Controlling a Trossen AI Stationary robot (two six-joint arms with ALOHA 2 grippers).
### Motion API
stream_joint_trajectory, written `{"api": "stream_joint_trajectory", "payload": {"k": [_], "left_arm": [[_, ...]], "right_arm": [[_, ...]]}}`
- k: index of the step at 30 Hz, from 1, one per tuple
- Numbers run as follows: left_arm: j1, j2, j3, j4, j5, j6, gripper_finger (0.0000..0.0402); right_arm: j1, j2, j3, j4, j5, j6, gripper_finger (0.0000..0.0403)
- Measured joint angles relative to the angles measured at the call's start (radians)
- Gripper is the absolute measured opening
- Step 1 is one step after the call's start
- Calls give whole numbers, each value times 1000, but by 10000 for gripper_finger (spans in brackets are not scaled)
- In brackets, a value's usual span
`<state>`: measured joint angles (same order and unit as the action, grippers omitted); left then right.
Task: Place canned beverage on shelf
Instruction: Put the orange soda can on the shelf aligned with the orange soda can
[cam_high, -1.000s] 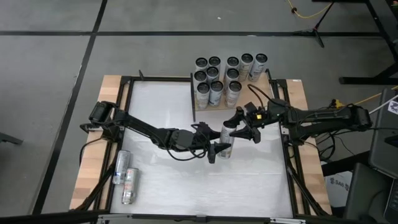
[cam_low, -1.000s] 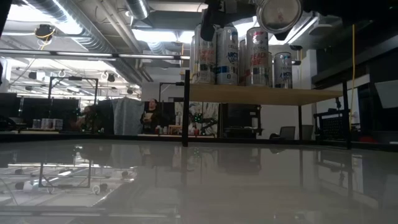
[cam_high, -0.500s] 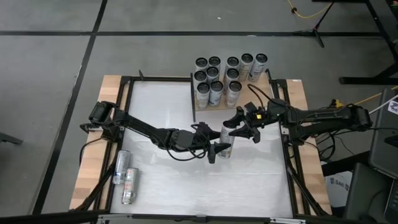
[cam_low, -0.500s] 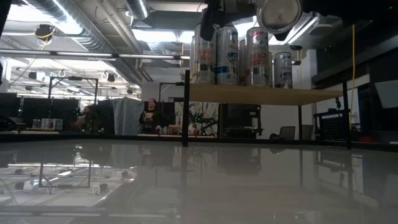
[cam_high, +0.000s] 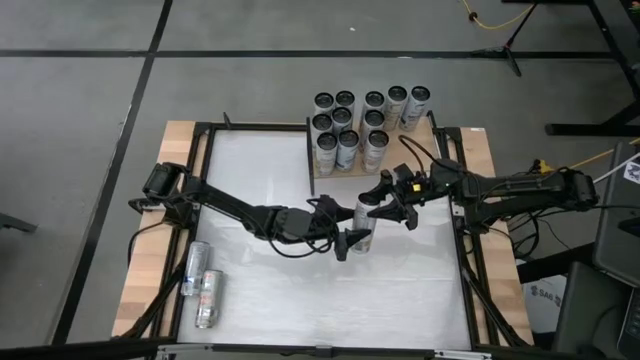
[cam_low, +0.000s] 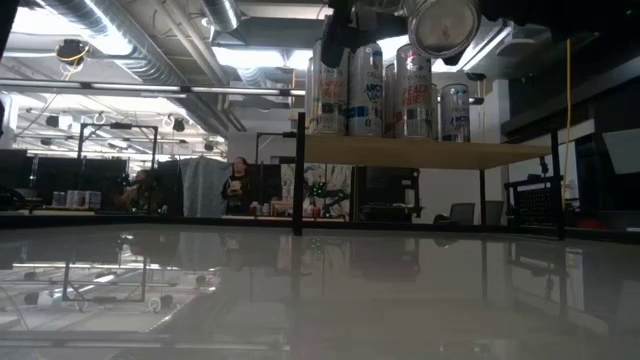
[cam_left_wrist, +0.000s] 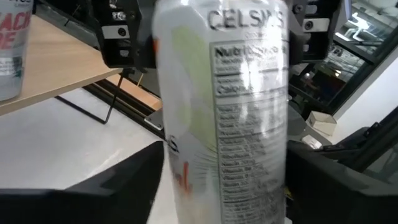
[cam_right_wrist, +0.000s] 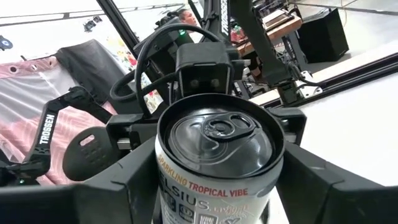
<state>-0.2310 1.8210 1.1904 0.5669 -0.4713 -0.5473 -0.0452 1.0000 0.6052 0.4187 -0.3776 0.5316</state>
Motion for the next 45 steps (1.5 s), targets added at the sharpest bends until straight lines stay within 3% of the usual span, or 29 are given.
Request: {"api": "stream_joint_trajectory", "payload": {"k": [7, 15, 24, 34, 45], "left_arm": [[1, 0, 1, -59, 20, 2, 365], [1, 0, 2, -239, 18, -53, 365], [-1, 0, 2, -445, 19, -53, 365], [-1, 0, 1, -544, 18, -44, 365], [2, 0, 1, -637, -55, -45, 365]], "right_arm": [[0, -4, 0, -2, 48, -69, 246], [0, -11, 0, -37, 76, -127, 245], [0, -11, 0, -234, 248, -181, 245], [10, -10, 0, -423, 589, -226, 245], [225, 14, 0, -439, 997, -173, 245]]}}
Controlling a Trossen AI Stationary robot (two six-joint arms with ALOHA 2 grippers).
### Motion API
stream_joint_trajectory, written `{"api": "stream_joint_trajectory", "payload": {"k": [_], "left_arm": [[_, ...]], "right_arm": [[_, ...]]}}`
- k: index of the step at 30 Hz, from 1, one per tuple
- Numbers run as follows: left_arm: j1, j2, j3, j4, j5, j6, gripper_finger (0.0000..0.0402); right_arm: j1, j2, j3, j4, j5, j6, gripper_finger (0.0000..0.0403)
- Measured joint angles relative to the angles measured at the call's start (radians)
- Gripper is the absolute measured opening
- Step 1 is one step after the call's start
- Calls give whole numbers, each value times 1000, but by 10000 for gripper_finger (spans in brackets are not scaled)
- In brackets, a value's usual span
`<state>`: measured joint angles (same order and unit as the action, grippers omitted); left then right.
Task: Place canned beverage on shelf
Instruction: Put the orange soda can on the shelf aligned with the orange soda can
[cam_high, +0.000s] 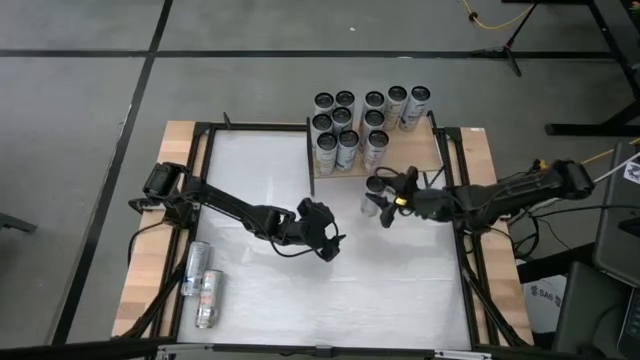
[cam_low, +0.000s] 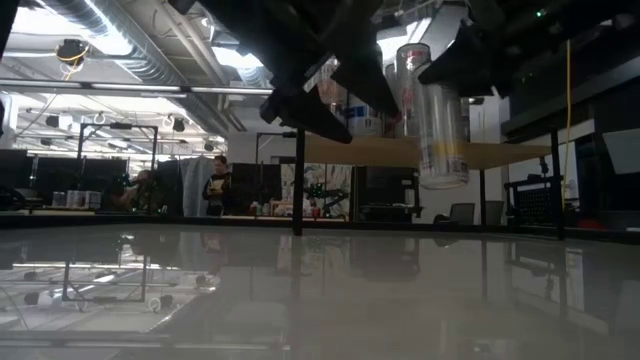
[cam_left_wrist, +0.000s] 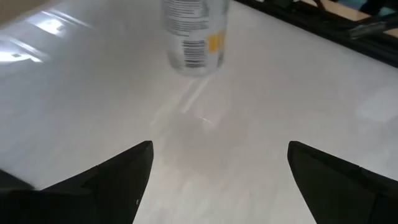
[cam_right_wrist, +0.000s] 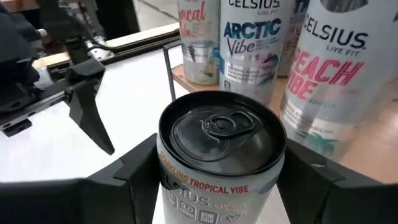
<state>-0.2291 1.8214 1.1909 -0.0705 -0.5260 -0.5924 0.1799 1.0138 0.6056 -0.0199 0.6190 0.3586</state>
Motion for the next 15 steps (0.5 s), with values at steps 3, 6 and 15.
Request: {"api": "stream_joint_trajectory", "payload": {"k": [3, 6, 15], "left_arm": [[0, 0, 0, 0, -30, 0, 365], [0, 0, 0, 0, -59, 0, 365], [2, 0, 0, 0, -100, 0, 365]], "right_arm": [[51, 32, 0, 8, 86, 37, 246], [98, 77, 0, 12, 172, 62, 246], [171, 210, 0, 28, 244, 141, 246]]}}
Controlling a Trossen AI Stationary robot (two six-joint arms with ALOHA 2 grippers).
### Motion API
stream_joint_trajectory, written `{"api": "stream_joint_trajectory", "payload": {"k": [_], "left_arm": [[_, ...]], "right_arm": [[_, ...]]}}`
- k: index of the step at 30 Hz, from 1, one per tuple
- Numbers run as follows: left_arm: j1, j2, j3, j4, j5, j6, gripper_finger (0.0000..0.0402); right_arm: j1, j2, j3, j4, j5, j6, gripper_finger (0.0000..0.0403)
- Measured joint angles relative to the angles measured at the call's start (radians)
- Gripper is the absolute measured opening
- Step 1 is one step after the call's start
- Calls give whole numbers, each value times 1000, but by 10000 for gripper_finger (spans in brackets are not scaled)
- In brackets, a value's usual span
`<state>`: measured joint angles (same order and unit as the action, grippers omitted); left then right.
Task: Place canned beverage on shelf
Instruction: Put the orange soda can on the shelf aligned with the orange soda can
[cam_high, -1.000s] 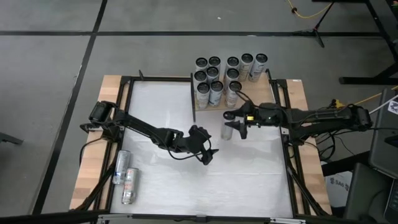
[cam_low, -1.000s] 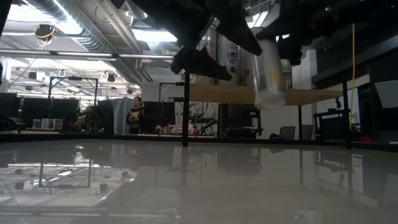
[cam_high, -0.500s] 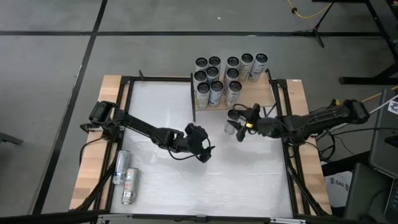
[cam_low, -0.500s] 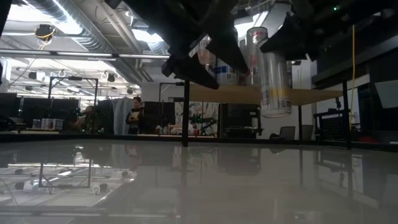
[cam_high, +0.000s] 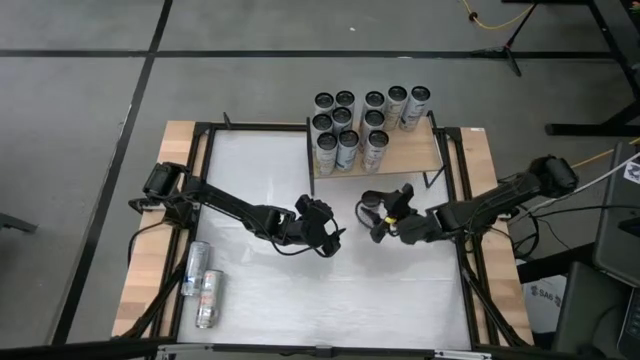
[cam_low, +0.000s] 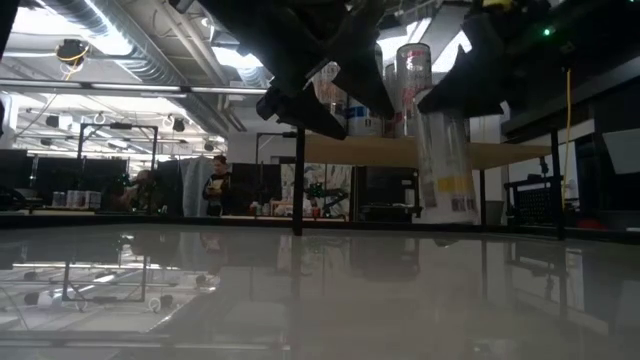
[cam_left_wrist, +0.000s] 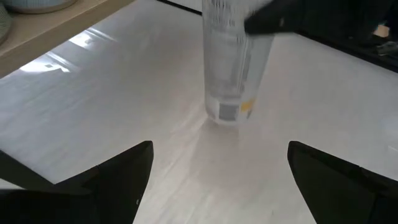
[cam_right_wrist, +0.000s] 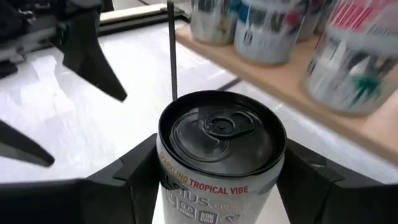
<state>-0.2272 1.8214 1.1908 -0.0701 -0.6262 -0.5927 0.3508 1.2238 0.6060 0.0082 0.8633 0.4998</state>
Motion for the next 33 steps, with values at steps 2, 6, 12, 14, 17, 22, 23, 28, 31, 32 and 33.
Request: {"api": "stream_joint_trajectory", "payload": {"k": [2, 6, 12, 14, 17, 22, 23, 28, 31, 32, 33], "left_arm": [[0, 0, 0, 0, -1, 0, 365], [0, 0, 0, 0, -1, -1, 365], [0, 0, 0, 0, -1, -1, 365], [0, 0, 0, 0, -1, -1, 365], [0, 0, 0, 0, -1, 0, 365], [0, 0, 0, 0, -1, 0, 365], [0, 0, 0, 0, -1, 0, 365], [0, 1, 0, 0, -1, 0, 365], [0, 1, 0, 0, -1, 0, 365], [0, 1, 0, 0, -1, 0, 365], [0, 1, 0, 0, -1, 0, 365]], "right_arm": [[11, 32, 0, 1, 11, 31, 246], [38, 85, 0, 4, 63, 98, 246], [50, 113, 0, 25, 59, 105, 246], [49, 113, 1, 27, 28, 104, 246], [48, 112, 2, 31, -3, 103, 246], [48, 112, 2, 29, -8, 100, 246], [48, 112, 2, 28, -8, 100, 246], [48, 112, 2, 25, -11, 100, 254], [48, 112, 2, 24, -14, 99, 270], [48, 112, 2, 24, -15, 98, 276], [48, 112, 2, 24, -17, 98, 283]]}}
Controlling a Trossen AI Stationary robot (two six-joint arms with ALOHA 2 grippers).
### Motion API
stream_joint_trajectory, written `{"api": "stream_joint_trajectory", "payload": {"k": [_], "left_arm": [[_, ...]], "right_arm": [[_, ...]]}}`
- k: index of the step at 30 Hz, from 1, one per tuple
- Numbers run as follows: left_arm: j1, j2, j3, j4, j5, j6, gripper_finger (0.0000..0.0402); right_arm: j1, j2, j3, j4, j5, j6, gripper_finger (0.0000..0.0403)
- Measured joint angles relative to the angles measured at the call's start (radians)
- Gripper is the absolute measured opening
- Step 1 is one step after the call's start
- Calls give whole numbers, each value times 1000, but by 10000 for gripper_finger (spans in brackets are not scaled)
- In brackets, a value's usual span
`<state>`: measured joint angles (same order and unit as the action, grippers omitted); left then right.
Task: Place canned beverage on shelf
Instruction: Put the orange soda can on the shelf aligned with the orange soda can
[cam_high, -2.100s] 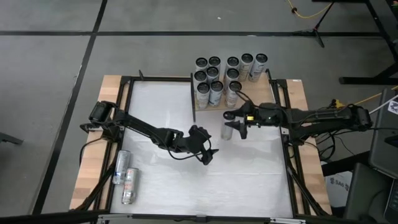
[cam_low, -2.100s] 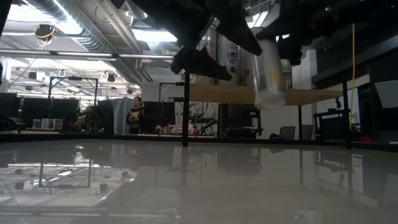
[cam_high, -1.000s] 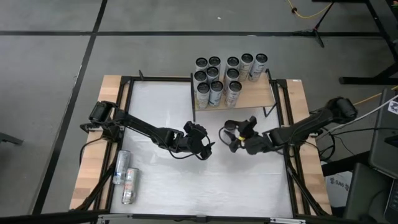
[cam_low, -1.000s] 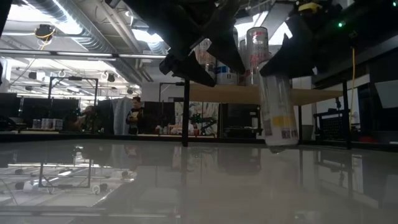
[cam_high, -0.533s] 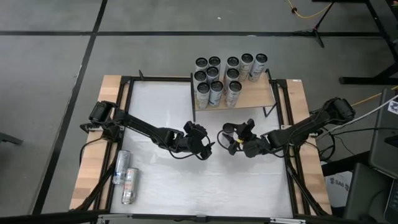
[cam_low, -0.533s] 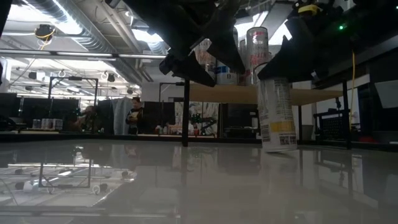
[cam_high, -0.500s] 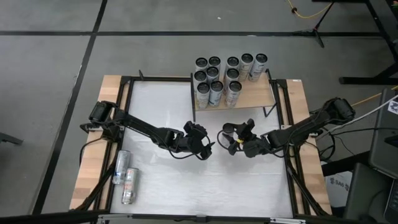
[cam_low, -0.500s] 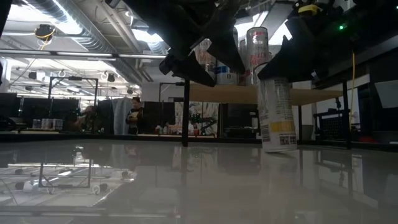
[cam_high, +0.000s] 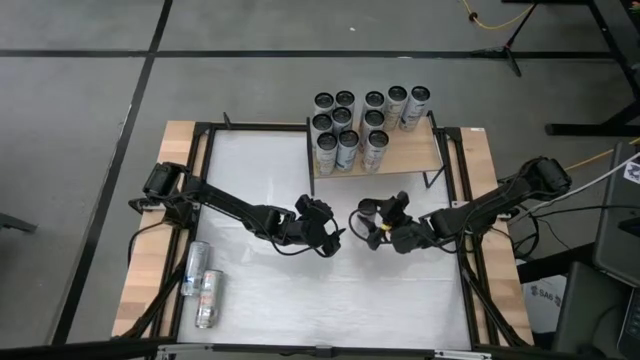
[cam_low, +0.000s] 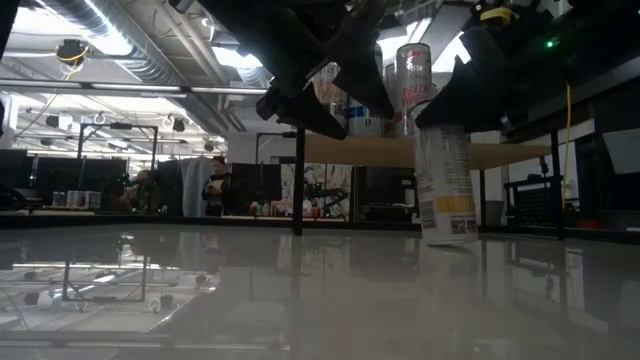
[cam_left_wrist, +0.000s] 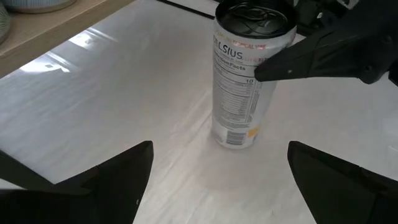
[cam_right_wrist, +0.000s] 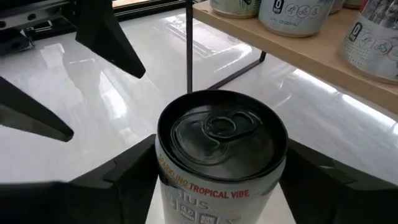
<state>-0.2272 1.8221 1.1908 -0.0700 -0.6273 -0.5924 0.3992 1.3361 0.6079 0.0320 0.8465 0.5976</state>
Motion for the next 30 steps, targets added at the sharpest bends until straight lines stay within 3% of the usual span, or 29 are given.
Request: {"api": "stream_joint_trajectory", "payload": {"k": [9, 22, 30], "left_arm": [[0, 0, 0, 0, 0, 0, 365], [-3, 0, 0, 4, 0, -65, 365], [-3, 0, 0, 4, 9, -115, 365]], "right_arm": [[0, 5, -3, -9, -108, 0, 322], [0, -6, -3, -13, -144, -84, 321], [0, -94, -3, -87, -248, -87, 321]]}}
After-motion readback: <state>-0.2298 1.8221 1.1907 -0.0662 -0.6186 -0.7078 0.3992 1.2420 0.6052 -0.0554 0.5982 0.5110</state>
